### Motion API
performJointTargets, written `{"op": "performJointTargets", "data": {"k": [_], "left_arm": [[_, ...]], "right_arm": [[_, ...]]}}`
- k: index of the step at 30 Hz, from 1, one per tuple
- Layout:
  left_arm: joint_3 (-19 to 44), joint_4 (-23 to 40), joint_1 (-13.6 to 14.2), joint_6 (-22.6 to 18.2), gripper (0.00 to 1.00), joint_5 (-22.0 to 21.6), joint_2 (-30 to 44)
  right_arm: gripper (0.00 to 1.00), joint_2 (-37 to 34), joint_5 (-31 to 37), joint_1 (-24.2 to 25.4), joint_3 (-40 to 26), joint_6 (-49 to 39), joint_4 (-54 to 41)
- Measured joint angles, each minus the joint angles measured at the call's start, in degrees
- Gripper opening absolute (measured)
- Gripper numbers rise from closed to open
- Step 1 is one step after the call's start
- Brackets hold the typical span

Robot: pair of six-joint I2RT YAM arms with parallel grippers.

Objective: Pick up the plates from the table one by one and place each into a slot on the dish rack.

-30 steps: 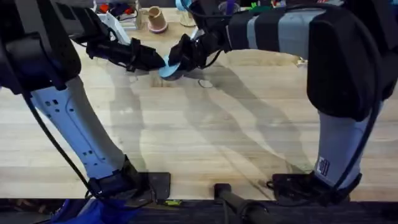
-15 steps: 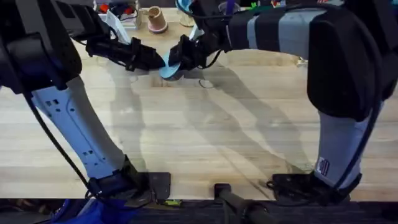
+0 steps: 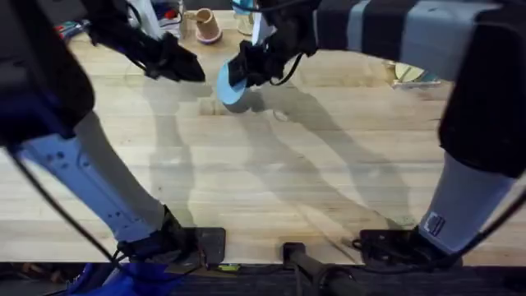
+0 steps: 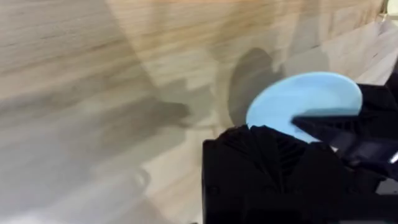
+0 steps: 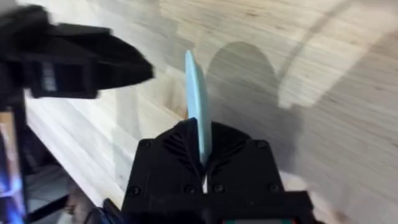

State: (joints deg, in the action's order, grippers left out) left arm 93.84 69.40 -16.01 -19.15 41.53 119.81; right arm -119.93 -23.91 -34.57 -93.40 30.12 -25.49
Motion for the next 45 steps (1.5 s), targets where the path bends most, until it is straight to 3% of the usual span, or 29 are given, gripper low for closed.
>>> {"op": "performJointTargets", "data": {"k": [12, 23, 32, 45], "left_arm": [[0.88, 7.00, 0.00, -1.51, 0.040, -5.94, -20.00], [0.88, 12.75, 0.00, -1.56, 0.040, -9.35, -38.07], [0.88, 19.35, 0.00, -1.56, 0.040, -12.96, -46.52], [0.88, 22.95, 0.00, -0.35, 0.040, -16.57, -55.01]], "right_arm": [[0.031, 12.06, 9.01, 1.38, -0.62, -13.28, -13.21], [0.031, 26.34, 20.22, 7.83, -0.64, -22.03, -23.53], [0.032, 36.73, 26.09, 13.16, -0.64, -24.68, -29.68], [0.032, 49.46, 38.00, 17.90, -0.64, -27.58, -40.36]]}}
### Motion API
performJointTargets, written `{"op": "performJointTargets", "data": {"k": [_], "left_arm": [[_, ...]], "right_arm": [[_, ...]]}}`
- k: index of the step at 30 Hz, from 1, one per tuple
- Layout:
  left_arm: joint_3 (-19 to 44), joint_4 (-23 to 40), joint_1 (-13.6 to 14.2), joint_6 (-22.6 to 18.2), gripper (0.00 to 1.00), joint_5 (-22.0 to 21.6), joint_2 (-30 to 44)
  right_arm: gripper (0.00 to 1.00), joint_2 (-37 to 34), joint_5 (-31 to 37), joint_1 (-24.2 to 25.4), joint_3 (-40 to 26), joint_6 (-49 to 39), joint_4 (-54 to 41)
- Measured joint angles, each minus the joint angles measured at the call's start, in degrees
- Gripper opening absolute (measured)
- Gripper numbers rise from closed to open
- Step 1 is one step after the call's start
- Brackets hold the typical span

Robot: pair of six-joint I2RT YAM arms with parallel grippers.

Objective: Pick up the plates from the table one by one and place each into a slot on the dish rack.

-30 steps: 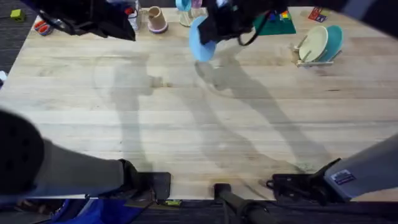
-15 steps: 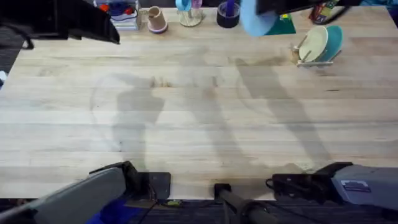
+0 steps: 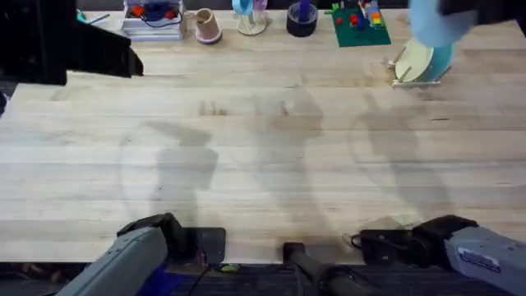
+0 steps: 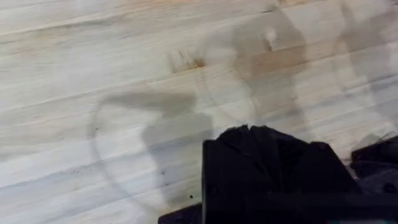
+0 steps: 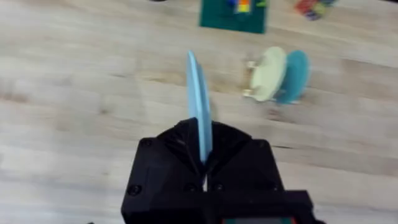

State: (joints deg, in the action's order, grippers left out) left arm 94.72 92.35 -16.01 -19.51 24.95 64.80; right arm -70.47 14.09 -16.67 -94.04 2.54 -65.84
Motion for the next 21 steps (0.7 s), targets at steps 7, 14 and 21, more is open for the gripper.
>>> {"op": "performJointTargets", "data": {"k": [7, 14, 21], "left_arm": [[0.01, 0.20, 0.00, 0.20, 0.064, -1.14, -0.36], [0.00, 0.20, 0.00, 0.34, 0.926, -1.31, -0.36], [0.00, 0.23, 0.00, 0.44, 0.993, -1.73, -0.36]], "right_arm": [[0.032, 5.68, 7.76, 0.09, 0.00, -1.69, -0.69], [0.031, 8.80, 9.53, 0.09, -0.11, -2.39, -0.72], [0.030, 9.13, 10.12, 0.09, -0.20, -2.59, -0.74]]}}
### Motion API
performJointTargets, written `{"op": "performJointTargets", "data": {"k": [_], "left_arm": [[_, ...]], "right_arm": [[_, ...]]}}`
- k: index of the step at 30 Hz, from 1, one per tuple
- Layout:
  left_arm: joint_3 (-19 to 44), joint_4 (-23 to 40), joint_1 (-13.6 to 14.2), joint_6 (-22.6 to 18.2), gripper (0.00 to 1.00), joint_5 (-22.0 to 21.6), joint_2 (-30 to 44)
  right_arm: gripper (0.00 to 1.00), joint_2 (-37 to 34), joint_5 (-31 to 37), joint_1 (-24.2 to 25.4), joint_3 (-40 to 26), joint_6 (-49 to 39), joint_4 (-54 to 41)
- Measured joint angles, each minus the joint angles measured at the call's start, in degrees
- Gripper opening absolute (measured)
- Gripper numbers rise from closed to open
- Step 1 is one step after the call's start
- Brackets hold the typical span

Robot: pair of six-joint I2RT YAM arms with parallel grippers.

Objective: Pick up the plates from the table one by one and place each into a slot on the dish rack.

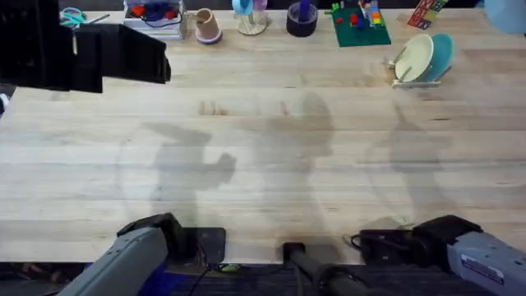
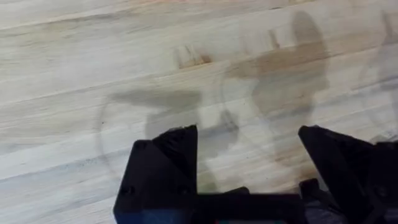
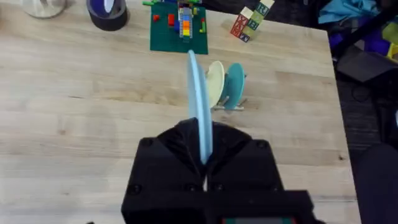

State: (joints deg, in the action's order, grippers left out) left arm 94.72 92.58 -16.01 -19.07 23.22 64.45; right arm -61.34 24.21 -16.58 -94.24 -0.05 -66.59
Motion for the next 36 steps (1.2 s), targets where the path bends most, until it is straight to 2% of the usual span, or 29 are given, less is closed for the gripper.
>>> {"op": "performJointTargets", "data": {"k": [7, 14, 18, 23, 28, 32, 36], "left_arm": [[0.00, 0.00, 0.00, 0.02, 0.994, -0.13, 0.00], [0.00, 0.00, 0.00, 0.02, 0.994, -0.14, 0.00], [0.00, 0.00, 0.00, 0.02, 0.994, -0.14, 0.00], [0.02, 0.00, 0.00, 0.02, 0.994, -0.13, 0.00], [0.00, 0.00, 0.00, 0.01, 0.994, -0.15, 0.00], [0.00, 0.00, 0.00, 0.02, 0.993, -0.15, 0.00], [0.00, 0.00, 0.00, 0.02, 0.995, -0.15, 0.00]], "right_arm": [[0.028, 0.00, 0.00, 0.47, 0.00, -0.22, 0.00], [0.027, 0.00, -1.51, 6.44, 0.00, -2.53, 0.05], [0.028, -0.01, -7.31, 12.77, 0.00, -5.79, 0.11], [0.030, -0.66, -13.37, 23.13, -0.02, -8.97, 0.15], [0.030, -2.40, -22.46, 33.17, -0.04, -11.06, 1.03], [0.030, -4.14, -29.05, 38.93, -0.04, -12.52, 2.03], [0.030, -6.58, -31.98, 41.32, -0.07, -13.31, 3.58]]}}
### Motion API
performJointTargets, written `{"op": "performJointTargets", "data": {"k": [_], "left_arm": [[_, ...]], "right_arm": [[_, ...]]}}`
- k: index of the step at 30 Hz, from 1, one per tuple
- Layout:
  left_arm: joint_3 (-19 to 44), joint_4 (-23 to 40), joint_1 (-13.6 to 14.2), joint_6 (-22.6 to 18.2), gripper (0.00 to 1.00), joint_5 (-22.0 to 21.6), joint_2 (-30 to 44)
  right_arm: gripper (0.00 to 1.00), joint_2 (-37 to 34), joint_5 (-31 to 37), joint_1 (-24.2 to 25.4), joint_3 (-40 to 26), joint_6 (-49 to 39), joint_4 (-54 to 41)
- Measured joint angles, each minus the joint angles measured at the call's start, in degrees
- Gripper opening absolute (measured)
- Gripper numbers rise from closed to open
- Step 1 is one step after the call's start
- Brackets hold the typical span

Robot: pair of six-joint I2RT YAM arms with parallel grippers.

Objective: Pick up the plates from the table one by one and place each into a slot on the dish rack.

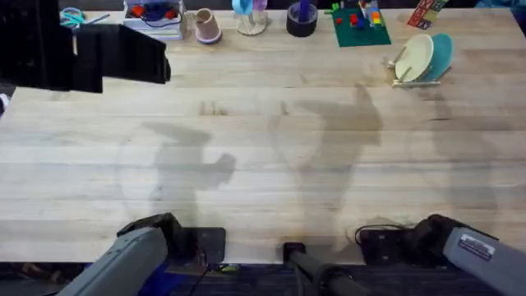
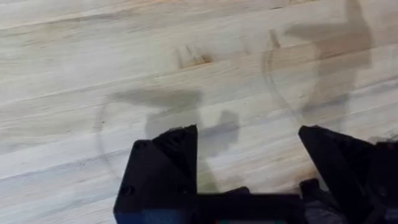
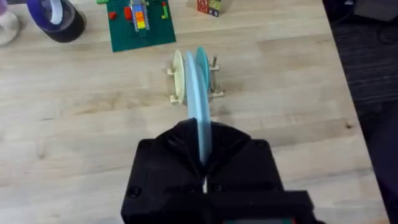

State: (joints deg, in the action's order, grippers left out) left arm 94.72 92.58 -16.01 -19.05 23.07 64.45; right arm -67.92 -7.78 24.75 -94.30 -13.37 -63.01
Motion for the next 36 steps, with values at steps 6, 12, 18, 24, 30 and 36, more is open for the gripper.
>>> {"op": "performJointTargets", "data": {"k": [6, 12, 18, 24, 30, 36], "left_arm": [[0.00, 0.00, 0.00, -0.02, 0.993, 0.00, 0.00], [0.00, 0.00, 0.00, 0.00, 0.994, 0.00, 0.00], [0.00, 0.00, 0.00, -0.02, 0.994, 0.00, 0.00], [0.00, 0.00, 0.00, 0.00, 0.994, 0.00, 0.00], [0.00, 0.00, 0.00, 0.00, 0.994, 0.00, 0.00], [0.00, 0.00, 0.00, 0.00, 0.994, 0.00, 0.00]], "right_arm": [[0.030, -4.23, -1.28, 0.25, 0.00, 0.11, 3.13], [0.030, -6.75, -1.02, 0.25, 0.00, 1.12, 5.00], [0.030, -9.22, -1.02, 0.25, 0.00, 1.18, 6.25], [0.030, -11.84, -1.02, 0.25, 0.00, 1.19, 7.24], [0.031, -14.05, -1.02, 0.25, 0.00, 1.36, 7.72], [0.030, -14.88, -1.02, 0.25, 0.00, 1.33, 8.03]]}}
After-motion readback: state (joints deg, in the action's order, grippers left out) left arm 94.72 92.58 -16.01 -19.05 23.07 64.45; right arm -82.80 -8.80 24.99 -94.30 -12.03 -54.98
